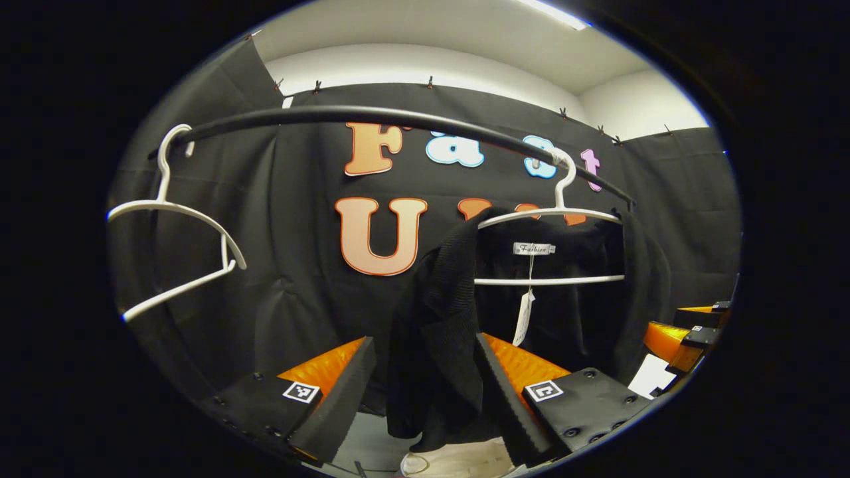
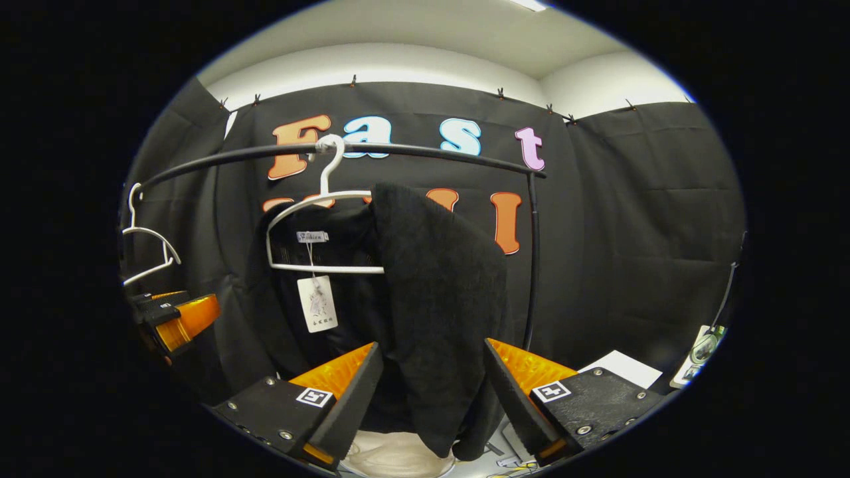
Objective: Grasp the clothes on the hanger with both hands and then place them into the laundry hamper below.
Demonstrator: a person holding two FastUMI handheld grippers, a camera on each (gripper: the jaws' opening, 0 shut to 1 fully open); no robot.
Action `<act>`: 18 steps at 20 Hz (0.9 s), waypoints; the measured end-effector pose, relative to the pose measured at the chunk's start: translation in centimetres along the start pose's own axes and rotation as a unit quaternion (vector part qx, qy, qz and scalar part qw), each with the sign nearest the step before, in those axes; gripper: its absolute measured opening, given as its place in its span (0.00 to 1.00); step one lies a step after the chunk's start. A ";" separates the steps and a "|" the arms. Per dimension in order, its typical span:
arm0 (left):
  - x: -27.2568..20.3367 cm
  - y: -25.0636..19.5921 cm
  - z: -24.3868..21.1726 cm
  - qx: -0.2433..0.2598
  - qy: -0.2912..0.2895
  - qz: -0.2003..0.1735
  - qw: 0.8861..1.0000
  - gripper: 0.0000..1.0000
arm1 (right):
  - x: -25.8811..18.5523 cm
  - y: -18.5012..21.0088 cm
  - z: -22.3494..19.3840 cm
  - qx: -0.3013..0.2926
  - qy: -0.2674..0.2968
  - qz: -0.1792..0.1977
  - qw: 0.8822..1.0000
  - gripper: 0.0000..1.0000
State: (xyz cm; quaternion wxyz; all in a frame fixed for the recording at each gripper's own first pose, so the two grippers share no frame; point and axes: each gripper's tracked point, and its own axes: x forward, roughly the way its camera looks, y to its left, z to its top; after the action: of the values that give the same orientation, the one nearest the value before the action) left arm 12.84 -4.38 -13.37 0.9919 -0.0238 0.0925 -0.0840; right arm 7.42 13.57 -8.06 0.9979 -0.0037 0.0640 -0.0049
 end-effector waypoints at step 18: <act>11.0 -3.4 -4.2 -0.006 0.019 -0.018 1.000 0.99 | 8.2 -0.5 -2.6 -0.013 -0.006 -0.077 0.997 0.81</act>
State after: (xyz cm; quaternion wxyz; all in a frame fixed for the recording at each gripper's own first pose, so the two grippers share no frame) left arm 22.19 -9.72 -19.26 0.9881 -0.0303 0.1110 -0.1017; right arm 15.23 12.94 -11.66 0.9948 -0.0219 0.0580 -0.0811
